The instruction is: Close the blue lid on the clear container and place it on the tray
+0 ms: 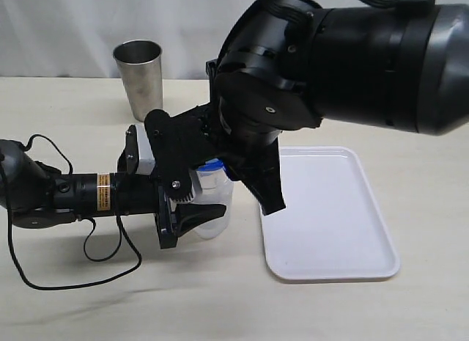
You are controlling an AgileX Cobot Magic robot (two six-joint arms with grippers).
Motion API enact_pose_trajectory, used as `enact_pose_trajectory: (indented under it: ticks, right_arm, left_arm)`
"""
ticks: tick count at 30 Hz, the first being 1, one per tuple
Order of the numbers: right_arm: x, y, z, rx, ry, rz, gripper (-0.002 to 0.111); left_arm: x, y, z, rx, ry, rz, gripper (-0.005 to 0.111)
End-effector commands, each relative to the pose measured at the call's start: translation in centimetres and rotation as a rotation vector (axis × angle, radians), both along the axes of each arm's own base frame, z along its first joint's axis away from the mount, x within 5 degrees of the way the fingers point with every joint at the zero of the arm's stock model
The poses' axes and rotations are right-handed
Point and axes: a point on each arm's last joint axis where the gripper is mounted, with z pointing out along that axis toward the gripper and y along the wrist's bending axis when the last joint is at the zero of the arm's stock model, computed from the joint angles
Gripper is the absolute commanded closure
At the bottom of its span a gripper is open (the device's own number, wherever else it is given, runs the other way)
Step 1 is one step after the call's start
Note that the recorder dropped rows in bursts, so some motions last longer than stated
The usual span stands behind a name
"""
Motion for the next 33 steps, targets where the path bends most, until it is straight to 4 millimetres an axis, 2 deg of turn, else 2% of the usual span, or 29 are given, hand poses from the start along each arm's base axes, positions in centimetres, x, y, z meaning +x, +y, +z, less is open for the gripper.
enact_pose_trajectory:
  ticks: [1,9,14,23,33]
  right_arm:
    - [0.2,0.2,-0.9,-0.004,0.018,0.003,0.070]
    - [0.4,0.5,-1.3,0.014,0.020,-0.016,0.070]
    - [0.3,0.5,-1.5,0.040,0.025,-0.051,0.080]
    - [-0.8,0.1,-5.7,0.082,0.041,0.045,0.079]
    - [-0.6,0.6,-5.7,0.157,0.015,0.036,0.079]
  left_arm:
    - [0.1,0.0,0.1,0.007,-0.009,0.005,0.107]
    - [0.1,0.0,0.1,0.007,-0.009,0.005,0.107]
    - [0.1,0.0,0.1,0.008,-0.009,0.003,0.107]
    - [0.0,0.0,0.1,0.012,-0.011,-0.013,0.107]
    - [-0.2,-0.1,0.0,0.019,-0.013,-0.037,0.107]
